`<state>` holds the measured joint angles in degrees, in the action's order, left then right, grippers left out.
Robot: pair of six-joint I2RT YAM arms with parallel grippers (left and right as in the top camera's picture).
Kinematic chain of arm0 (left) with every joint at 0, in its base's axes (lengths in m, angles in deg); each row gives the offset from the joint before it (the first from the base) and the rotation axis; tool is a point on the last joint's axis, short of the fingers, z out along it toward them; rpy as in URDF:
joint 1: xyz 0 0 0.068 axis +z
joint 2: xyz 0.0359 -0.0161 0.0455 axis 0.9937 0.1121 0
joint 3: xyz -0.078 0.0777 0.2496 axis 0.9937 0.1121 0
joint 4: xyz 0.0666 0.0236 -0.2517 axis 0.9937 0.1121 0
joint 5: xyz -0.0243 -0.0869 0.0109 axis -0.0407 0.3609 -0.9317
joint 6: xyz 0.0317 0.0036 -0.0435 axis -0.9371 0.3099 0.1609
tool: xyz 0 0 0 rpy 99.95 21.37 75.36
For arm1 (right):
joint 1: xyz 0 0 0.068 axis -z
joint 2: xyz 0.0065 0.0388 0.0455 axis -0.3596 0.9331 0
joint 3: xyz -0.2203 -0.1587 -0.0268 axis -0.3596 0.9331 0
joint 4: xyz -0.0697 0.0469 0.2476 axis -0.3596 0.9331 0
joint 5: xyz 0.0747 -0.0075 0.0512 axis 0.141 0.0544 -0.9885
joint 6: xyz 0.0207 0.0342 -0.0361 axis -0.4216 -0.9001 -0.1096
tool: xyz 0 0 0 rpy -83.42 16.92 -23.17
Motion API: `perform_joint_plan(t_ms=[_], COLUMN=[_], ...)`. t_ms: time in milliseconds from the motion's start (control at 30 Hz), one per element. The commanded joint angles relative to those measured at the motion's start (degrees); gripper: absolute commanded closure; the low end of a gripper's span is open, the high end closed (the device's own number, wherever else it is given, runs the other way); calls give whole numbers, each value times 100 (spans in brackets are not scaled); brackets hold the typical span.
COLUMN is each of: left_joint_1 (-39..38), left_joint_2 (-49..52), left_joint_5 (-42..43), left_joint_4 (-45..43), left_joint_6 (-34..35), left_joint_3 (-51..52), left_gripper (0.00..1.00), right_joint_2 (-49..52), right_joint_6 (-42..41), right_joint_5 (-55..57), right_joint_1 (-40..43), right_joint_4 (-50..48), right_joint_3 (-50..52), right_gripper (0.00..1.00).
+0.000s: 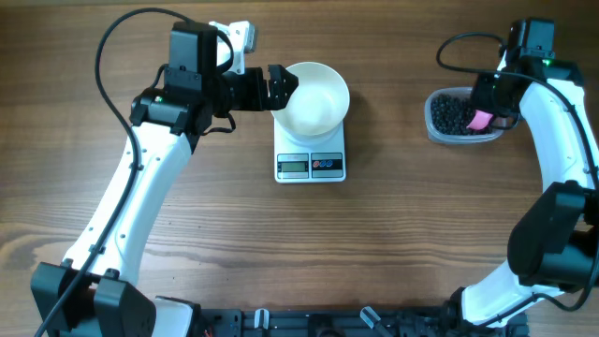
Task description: Scoop item into bowl and weigh 150g on scale
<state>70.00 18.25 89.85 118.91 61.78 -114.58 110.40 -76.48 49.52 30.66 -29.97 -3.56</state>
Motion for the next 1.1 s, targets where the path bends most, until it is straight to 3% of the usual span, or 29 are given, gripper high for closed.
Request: perform_joint_plan(t_ms=[0, 167, 333, 467, 567, 733, 933, 1000, 1067], left_joint_1=[-22, -22, -22, -22, -22, -22, -22, -22, -22], left_joint_2=[-9, -9, -9, -9, -4, 2, 9, 13, 35], left_joint_5=[-52, -52, -52, -52, -52, -52, -55, -55, -55], left_joint_4=[-11, 72, 70, 131, 157, 190, 328, 319, 326], left_joint_6=[-92, -94, -94, -94, -94, -94, -96, -96, -96], left_joint_3=[-87, -87, -83, -79, -79, -79, -79, -79, -79], left_gripper=[0, 0, 0, 0, 0, 0, 0, 0, 0], right_joint_2=[166, 372, 387, 387, 387, 387, 387, 387, 387], right_joint_6=[46, 424, 638, 634, 634, 424, 184, 188, 188], right_joint_5=[-118, -610, -835, -1641, -1399, -505, -448, -448, -448], right_joint_1=[20, 26, 170, 289, 289, 291, 315, 315, 315], right_joint_4=[144, 238, -382, 55, 313, -151, 94, 85, 68], right_joint_3=[37, 39, 39, 39, 39, 37, 39, 37, 39], right_gripper=[96, 96, 96, 96, 95, 92, 90, 79, 50])
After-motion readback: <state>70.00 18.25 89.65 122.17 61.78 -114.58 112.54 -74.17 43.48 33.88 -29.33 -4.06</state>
